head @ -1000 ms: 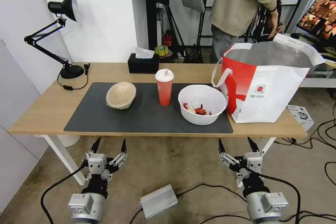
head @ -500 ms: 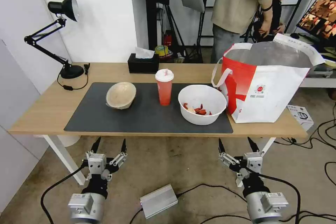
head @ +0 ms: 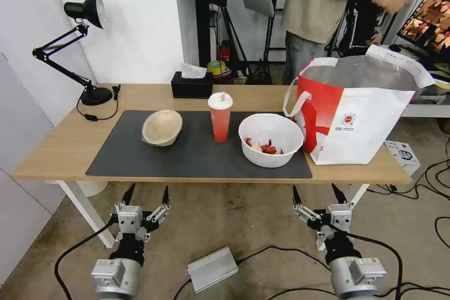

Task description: Pick up the trash from the table and place it into the takeout bag.

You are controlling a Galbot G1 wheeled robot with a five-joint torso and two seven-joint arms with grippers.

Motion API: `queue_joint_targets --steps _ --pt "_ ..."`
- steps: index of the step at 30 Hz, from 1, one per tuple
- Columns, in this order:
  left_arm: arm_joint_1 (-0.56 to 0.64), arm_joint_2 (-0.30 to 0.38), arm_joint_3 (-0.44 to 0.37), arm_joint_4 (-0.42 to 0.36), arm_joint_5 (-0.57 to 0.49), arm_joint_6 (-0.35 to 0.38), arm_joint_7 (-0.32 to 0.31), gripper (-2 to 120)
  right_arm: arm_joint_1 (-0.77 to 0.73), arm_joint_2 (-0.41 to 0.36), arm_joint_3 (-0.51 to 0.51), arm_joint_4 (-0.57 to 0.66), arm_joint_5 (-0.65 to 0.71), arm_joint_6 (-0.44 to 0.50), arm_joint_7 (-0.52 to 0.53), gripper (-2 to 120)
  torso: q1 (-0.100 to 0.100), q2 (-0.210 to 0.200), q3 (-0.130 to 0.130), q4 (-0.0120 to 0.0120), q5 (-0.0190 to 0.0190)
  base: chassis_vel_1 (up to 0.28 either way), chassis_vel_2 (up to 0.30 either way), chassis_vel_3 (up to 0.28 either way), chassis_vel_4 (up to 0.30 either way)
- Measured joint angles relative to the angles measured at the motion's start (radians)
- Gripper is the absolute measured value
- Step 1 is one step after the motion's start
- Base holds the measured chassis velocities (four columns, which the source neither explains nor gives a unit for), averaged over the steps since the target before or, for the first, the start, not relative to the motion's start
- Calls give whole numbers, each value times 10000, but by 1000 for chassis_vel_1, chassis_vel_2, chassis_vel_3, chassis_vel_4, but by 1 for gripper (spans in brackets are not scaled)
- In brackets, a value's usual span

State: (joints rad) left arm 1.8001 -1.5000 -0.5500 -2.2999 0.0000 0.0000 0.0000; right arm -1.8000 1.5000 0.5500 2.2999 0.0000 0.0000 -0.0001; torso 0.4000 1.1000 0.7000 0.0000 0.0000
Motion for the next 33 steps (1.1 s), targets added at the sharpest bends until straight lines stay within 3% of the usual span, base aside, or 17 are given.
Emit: queue_joint_targets --steps 20,23,25,26,28,33 --pt "-8 -1 3 7 3 0 -4 89 0 0 0 0 0 0 0 100 0 0 0 1 0 0 0 0 0" --pt "-240 -108 97 307 116 -121 -245 89 41 -83 -3 -43 30 -2 34 100 -1 1 0 1 4 0 0 0 0" --pt "-813 -377 375 1037 390 -439 -780 97 357 -595 11 -319 305 -54 306 100 -1 1 0 0 -3 0 0 0 0" --pt "-813 -377 375 1037 390 -439 -780 97 357 -595 11 -319 305 -54 306 100 -1 1 0 0 -3 0 0 0 0" --pt "-1490 -723 705 1847 705 -928 -1414 99 793 -1298 39 -703 691 -166 701 100 0 -2 1 -2 -6 0 0 0 0" --pt "-1580 -809 781 1633 880 -1363 -1540 100 1656 -2698 113 -1456 1453 -377 1487 100 4 -3 3 1 4 0 0 0 0"
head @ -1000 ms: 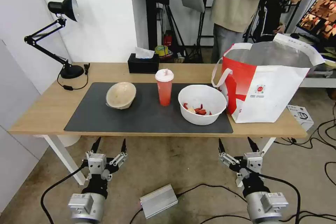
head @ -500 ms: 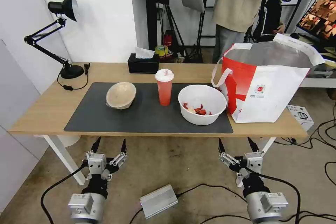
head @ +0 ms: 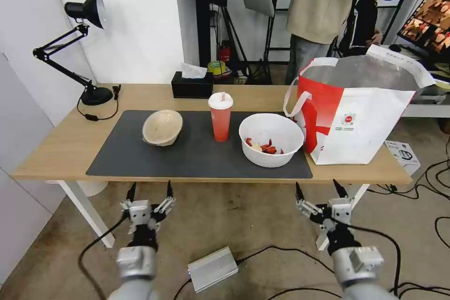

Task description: Pick up the trash from the table and place it into the takeout bag.

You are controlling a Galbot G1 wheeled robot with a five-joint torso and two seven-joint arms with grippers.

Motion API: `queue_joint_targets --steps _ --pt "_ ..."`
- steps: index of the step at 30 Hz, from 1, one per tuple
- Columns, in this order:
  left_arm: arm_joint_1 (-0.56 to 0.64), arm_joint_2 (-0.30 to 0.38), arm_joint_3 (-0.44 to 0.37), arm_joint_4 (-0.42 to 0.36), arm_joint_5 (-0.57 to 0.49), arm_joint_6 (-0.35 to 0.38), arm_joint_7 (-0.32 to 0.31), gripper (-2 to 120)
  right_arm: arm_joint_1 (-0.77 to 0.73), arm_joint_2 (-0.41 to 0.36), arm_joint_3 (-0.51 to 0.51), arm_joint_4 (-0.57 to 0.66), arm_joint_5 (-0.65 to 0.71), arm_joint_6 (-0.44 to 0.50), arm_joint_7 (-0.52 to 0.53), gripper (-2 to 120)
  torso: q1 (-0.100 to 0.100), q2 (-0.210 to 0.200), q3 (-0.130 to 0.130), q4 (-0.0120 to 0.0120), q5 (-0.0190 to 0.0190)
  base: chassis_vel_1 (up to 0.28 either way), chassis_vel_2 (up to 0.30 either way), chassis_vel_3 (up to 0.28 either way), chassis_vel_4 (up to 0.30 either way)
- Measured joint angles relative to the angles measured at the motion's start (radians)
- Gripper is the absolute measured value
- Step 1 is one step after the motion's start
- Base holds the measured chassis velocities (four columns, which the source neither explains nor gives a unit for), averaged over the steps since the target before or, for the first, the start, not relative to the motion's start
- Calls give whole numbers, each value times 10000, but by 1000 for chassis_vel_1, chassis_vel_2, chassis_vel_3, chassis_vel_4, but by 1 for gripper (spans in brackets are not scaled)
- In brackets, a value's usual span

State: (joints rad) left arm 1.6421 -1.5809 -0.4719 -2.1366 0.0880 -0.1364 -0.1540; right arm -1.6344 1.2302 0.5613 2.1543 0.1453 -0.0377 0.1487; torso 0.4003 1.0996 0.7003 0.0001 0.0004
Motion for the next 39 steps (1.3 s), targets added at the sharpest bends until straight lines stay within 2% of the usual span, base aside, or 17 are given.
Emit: queue_joint_targets --steps 2,4,7,13,15,17,21,28,32,35,39 --pt "139 64 -99 -316 96 -4 126 100 496 -807 43 -438 438 -112 448 100 -2 1 0 2 0 0 0 0 0" --pt "183 94 -121 -435 139 -3 215 100 612 -979 58 -521 526 -133 544 100 -1 1 0 5 -4 0 0 0 0" --pt "249 202 -125 -742 221 45 360 100 687 -1110 56 -603 607 -161 625 100 -1 0 -1 -2 -1 0 0 0 0" --pt "251 279 -233 -877 231 111 447 100 735 -1243 60 -581 696 -146 605 100 -3 2 -2 -1 -6 0 0 0 0" --pt "249 307 -308 -888 231 141 477 100 836 -1667 76 -313 985 56 260 100 -3 1 -2 -6 5 0 0 0 0" --pt "262 343 -369 -889 228 151 547 100 1093 -2580 197 364 1496 562 -435 100 -3 3 -3 6 -18 0 0 0 0" --pt "269 372 -450 -857 220 155 586 100 1127 -2850 202 528 1674 699 -678 100 -3 3 -2 -1 1 0 0 0 0" --pt "228 345 -511 -743 210 147 646 100 1172 -3003 201 569 1778 716 -764 100 -4 3 -3 -4 -1 0 0 0 0" --pt "227 347 -592 -697 210 119 712 100 1729 -4565 50 857 2745 703 -1601 100 -3 4 -2 4 -7 0 0 0 0" --pt "236 372 -656 -676 195 90 715 100 1841 -4899 13 910 2960 686 -1784 100 -3 3 -2 2 -6 0 0 0 0" --pt "255 405 -745 -640 146 25 723 100 1862 -4968 1 920 3005 674 -1822 100 -4 4 -3 -2 -3 0 0 0 0"
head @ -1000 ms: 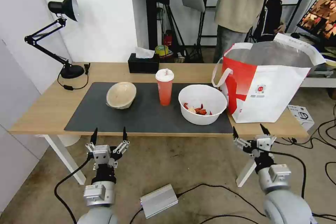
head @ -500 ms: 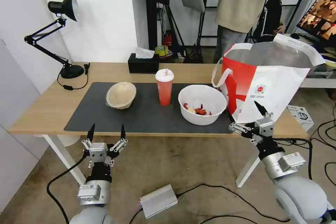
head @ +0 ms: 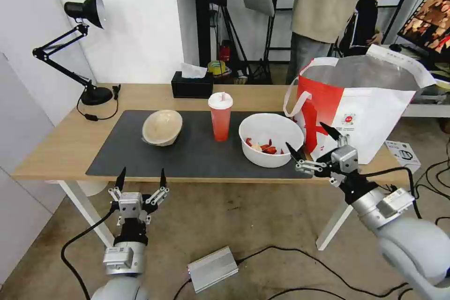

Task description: Pick up the trash from the table and place it into the takeout bag.

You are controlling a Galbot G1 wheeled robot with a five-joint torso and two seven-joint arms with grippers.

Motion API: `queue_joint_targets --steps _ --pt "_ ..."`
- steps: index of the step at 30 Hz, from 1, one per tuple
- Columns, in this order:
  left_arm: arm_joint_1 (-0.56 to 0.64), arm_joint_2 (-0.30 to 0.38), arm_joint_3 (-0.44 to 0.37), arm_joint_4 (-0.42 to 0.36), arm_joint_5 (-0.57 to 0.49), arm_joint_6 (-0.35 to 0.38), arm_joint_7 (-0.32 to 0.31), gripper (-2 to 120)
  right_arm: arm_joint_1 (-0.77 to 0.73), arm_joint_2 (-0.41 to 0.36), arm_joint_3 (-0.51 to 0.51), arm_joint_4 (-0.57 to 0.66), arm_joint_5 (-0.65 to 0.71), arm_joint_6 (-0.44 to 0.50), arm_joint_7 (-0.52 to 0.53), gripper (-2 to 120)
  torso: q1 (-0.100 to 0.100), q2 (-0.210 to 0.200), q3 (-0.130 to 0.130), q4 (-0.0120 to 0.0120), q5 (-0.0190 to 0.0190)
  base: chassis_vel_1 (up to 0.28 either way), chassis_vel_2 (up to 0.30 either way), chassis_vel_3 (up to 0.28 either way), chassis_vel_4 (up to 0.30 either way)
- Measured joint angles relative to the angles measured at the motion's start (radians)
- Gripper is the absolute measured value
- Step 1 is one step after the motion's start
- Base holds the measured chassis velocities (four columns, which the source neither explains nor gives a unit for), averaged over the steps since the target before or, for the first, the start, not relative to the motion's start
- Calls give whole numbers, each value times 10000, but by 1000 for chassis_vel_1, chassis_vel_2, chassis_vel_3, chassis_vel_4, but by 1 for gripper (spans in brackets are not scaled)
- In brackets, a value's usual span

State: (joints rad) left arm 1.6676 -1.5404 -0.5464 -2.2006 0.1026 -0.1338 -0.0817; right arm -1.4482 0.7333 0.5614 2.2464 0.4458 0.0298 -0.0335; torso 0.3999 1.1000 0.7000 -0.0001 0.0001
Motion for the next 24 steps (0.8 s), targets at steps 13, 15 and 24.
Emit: queue_joint_targets --steps 13,15,24 --pt "-61 -3 -68 392 -217 -272 51 100 1708 -1354 -1602 -273 640 -156 -459 100 0 -1 1 5 0 0 0 0 0" --pt "-107 6 -57 441 -235 -281 64 100 2278 -1800 -2145 -389 841 -221 -606 100 1 -1 1 5 -1 0 0 0 0" --pt "-175 32 -58 610 -332 -406 142 100 3077 -2407 -2914 -555 1131 -312 -810 100 1 -1 1 0 0 0 0 0 0"
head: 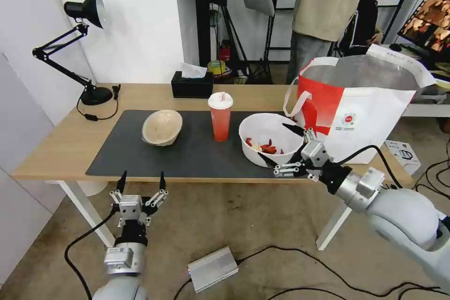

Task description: Pick up the trash from the table and place it into the takeout bag.

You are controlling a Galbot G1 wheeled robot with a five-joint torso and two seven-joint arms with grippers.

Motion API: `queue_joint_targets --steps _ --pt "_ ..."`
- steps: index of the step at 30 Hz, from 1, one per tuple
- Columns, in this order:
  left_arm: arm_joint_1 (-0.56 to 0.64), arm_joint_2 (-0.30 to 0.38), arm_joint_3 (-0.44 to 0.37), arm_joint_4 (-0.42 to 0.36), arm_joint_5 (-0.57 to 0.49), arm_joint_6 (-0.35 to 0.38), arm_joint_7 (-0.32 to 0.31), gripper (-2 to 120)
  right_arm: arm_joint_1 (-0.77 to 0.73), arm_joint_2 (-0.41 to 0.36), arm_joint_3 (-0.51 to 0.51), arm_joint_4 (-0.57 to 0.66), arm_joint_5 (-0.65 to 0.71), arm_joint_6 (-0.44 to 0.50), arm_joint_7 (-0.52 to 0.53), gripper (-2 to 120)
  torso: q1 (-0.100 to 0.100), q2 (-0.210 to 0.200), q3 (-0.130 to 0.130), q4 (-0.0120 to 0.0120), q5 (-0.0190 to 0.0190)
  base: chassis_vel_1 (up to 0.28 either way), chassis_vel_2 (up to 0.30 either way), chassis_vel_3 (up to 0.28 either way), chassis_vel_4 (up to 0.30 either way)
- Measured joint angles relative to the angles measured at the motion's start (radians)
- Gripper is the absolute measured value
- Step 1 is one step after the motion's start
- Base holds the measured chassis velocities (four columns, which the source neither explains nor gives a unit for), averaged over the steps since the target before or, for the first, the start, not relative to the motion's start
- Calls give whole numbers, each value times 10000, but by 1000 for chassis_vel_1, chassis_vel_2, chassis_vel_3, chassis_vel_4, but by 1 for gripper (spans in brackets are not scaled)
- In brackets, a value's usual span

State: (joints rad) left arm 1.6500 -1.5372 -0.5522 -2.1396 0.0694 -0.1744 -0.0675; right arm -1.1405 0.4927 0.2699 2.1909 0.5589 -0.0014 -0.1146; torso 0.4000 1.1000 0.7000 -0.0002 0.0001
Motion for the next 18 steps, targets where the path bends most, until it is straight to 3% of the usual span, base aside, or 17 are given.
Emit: queue_joint_targets --steps 11,18 --pt "102 26 -242 187 -260 -264 143 100 2602 -1107 -1941 -742 651 -263 -688 100 1 0 0 4 -3 0 0 0 0" --pt "92 24 -258 375 -315 -410 209 100 2768 -1168 -2074 -792 697 -284 -740 100 0 0 0 1 0 0 0 0 0"
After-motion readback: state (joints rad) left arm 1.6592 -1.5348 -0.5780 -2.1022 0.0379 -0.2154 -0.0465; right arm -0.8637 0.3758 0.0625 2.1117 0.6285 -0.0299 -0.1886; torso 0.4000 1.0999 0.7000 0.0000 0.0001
